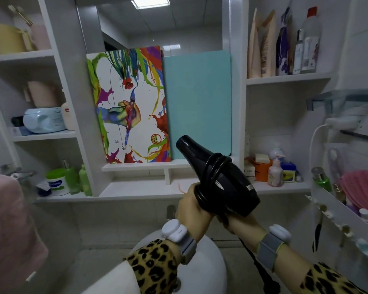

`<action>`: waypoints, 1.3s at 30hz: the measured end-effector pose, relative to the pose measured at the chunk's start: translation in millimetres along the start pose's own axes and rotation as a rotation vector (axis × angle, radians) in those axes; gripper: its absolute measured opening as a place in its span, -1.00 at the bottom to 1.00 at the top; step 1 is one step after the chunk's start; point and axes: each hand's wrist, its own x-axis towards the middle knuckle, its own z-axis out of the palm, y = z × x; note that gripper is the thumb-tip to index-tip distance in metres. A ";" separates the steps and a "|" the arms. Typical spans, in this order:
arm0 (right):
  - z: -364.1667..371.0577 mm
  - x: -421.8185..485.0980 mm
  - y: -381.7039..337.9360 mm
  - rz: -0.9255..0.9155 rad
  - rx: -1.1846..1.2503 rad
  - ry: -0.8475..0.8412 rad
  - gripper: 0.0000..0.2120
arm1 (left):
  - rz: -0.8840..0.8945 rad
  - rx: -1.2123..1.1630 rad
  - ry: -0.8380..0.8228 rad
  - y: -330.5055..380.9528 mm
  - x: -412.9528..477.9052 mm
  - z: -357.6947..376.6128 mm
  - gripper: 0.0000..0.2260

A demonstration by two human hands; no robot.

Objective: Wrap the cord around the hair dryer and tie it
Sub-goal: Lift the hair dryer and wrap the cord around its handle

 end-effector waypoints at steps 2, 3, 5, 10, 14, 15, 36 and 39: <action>-3.0 -4.3 0.4 0.004 0.024 0.011 -0.53 | -0.031 -0.006 0.019 -1.0 1.4 8.3 -0.70; -4.9 -2.0 0.4 0.025 0.033 0.024 -0.52 | -0.057 -0.008 0.025 0.8 2.1 11.4 -0.72; -6.9 -4.6 -3.4 0.070 0.067 0.000 -0.55 | -0.113 -0.038 0.035 5.9 4.3 17.8 -0.77; -12.3 -7.1 6.0 -0.096 0.192 0.001 -0.68 | -0.252 -0.096 0.066 15.6 11.8 32.2 -0.74; -7.9 -6.1 10.4 -0.157 0.279 -0.012 -0.90 | -0.272 -0.089 0.132 20.8 11.5 38.9 -0.62; -7.7 -5.7 9.4 -0.158 0.290 -0.032 -0.87 | -0.280 -0.088 0.135 22.7 11.7 38.5 -0.66; -10.5 -10.3 6.5 -0.255 0.122 -0.110 -0.77 | -0.412 -0.449 0.200 22.7 4.2 45.8 -0.54; -13.4 -9.9 8.0 -0.277 0.084 -0.113 -0.70 | -0.391 -0.413 0.236 21.7 3.1 52.5 -0.52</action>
